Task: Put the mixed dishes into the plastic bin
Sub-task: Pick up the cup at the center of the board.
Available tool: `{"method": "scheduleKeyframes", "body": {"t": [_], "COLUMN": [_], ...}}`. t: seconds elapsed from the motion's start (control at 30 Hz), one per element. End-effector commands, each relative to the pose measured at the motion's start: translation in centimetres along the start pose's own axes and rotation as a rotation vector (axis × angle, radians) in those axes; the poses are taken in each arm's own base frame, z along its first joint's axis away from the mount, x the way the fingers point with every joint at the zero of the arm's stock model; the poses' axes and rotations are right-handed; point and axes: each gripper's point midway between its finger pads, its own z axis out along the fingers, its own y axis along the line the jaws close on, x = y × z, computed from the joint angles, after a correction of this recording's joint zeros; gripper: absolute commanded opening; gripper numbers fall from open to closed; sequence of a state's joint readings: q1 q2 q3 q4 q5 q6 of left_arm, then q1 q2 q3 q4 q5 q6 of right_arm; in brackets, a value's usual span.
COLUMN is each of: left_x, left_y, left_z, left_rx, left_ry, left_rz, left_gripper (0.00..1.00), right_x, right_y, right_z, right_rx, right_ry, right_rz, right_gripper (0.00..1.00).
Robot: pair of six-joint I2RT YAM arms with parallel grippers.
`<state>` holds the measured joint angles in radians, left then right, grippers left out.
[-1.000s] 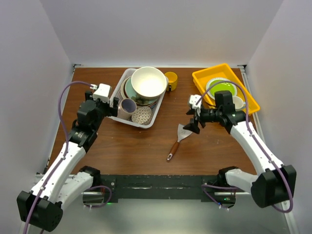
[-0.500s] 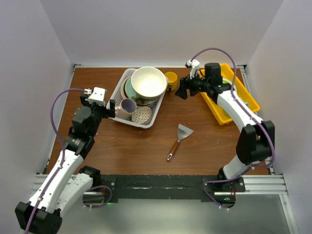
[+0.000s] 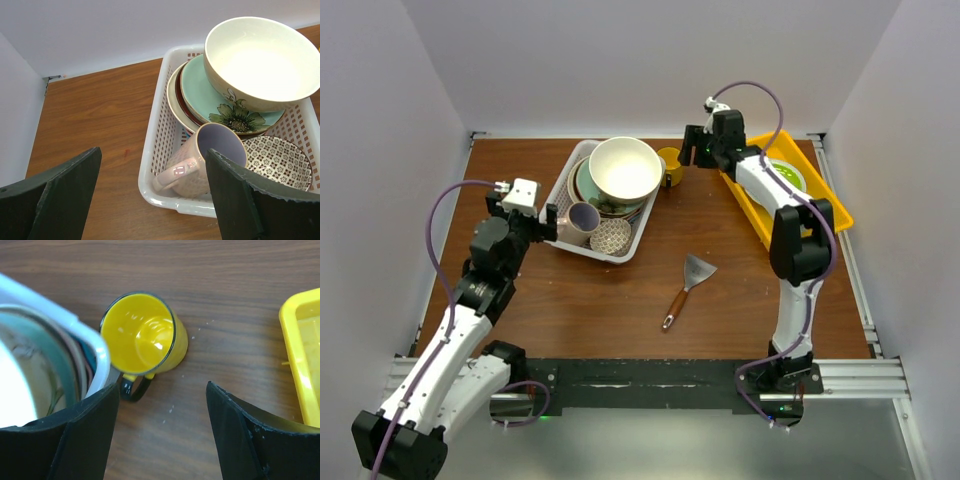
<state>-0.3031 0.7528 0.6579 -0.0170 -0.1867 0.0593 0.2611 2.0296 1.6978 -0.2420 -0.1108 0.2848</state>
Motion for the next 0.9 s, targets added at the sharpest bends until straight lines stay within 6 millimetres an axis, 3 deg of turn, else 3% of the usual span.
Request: {"method": "scheduleKeyframes", "body": {"t": [0.0,0.03,0.07,0.2,0.23,0.27,0.4,0.47,0.73,0.77,0.87], "left_x": [-1.1,-1.1,-1.1,-0.9,-1.0,-0.9,-0.9,-0.9,-1.0,-1.0,-1.1], "left_y": [0.2,0.2,0.2,0.2,0.2,0.1,0.1,0.1,0.1,0.1,0.1], "left_z": [0.3,0.3,0.3,0.4,0.4,0.5,0.4,0.4,0.4,0.4,0.3], "left_rx": [-0.015,-0.014,-0.014,-0.013,-0.013,-0.011,-0.009,-0.008,-0.007,-0.007,-0.007], "left_ry": [-0.044,-0.042,-0.042,-0.038,-0.04,-0.037,-0.038,-0.039,-0.042,-0.042,-0.043], "left_rz": [-0.033,-0.034,-0.033,-0.032,-0.032,-0.032,-0.033,-0.032,-0.034,-0.034,-0.034], "left_gripper": [0.9,0.9,0.9,0.9,0.9,0.9,0.9,0.9,0.9,0.9,0.9], "right_x": [-3.1,-3.5,-2.4,-1.7,-1.9,-1.4,-1.3,-1.3,-1.6,-1.9,-2.6], "right_y": [0.8,0.9,0.6,-0.4,-0.2,-0.6,-1.4,-1.7,-2.7,-2.6,-2.7], "right_z": [1.8,2.3,3.5,5.4,5.6,6.2,6.3,6.4,5.3,5.1,4.3], "right_rx": [0.052,0.056,0.063,0.155,0.153,0.168,0.217,0.229,0.276,0.273,0.277], "right_ry": [-0.094,-0.1,-0.072,-0.073,-0.084,-0.074,-0.085,-0.088,-0.113,-0.119,-0.142], "right_rz": [0.041,0.044,0.042,0.011,0.002,-0.014,-0.026,-0.045,-0.064,-0.073,-0.078], "right_gripper": [0.72,0.72,0.71,0.67,0.6,0.6,0.55,0.44,0.16,0.08,0.0]}}
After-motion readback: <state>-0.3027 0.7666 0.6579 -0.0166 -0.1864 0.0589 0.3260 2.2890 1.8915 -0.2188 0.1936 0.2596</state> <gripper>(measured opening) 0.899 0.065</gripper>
